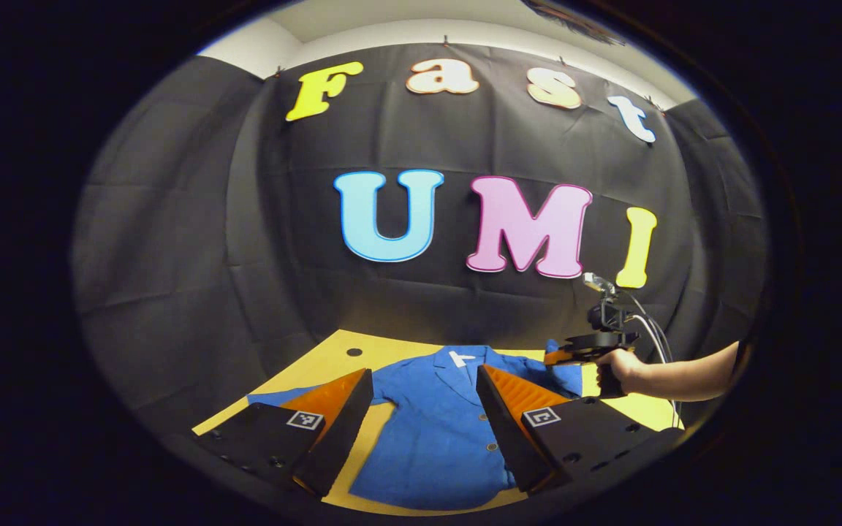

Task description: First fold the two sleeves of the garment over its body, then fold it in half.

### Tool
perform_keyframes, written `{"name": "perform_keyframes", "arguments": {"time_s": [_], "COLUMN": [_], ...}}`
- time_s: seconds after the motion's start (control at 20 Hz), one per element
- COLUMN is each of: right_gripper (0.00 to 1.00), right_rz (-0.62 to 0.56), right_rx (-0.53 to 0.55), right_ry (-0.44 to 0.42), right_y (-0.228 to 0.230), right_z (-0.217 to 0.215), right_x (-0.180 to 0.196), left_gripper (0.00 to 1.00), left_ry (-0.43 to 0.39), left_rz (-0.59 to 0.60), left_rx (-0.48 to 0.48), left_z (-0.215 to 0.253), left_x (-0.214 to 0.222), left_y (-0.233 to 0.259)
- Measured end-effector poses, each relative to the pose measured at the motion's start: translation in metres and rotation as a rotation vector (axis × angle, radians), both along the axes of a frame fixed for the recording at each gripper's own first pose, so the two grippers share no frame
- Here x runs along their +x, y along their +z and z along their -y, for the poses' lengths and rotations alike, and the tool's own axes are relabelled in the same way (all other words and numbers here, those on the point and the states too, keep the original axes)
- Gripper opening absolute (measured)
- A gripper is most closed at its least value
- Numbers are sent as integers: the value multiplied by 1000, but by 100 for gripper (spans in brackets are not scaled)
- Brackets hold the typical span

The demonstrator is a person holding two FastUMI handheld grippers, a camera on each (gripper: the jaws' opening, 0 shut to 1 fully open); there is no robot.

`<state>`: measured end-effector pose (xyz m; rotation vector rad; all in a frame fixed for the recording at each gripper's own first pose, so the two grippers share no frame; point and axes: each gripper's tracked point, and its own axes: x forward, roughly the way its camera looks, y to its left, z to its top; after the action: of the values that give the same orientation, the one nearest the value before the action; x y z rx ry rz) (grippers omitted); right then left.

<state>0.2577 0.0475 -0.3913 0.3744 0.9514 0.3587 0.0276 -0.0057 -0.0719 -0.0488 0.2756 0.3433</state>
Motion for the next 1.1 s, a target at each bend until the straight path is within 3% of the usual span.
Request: {"name": "perform_keyframes", "arguments": {"time_s": [0.2,0.4,0.45,0.55,0.75,0.9,1.1], "right_gripper": [4,6,10,40,98,98,98], "right_rz": [-100,-175,-199,-233,-136,-50,135], "right_rx": [165,392,427,479,366,313,118], "right_ry": [44,10,-6,-20,-2,-14,56], "right_y": [-12,-3,-5,-10,-5,28,83], "right_z": [-99,-181,-192,-208,-190,-156,-94], "right_x": [-36,-57,-63,-68,-72,-82,-121], "left_gripper": [81,81,81,81,80,80,80], "left_ry": [83,152,166,188,233,292,377], "left_rz": [-11,-30,-34,-34,-22,-29,-105], "left_rx": [-30,-116,-142,-193,-203,-170,-89], "left_z": [-32,-53,-57,-63,-88,-128,-201], "left_x": [-30,-58,-65,-75,-82,-84,-82], "left_y": [-12,-33,-40,-50,-63,-82,-116]}}
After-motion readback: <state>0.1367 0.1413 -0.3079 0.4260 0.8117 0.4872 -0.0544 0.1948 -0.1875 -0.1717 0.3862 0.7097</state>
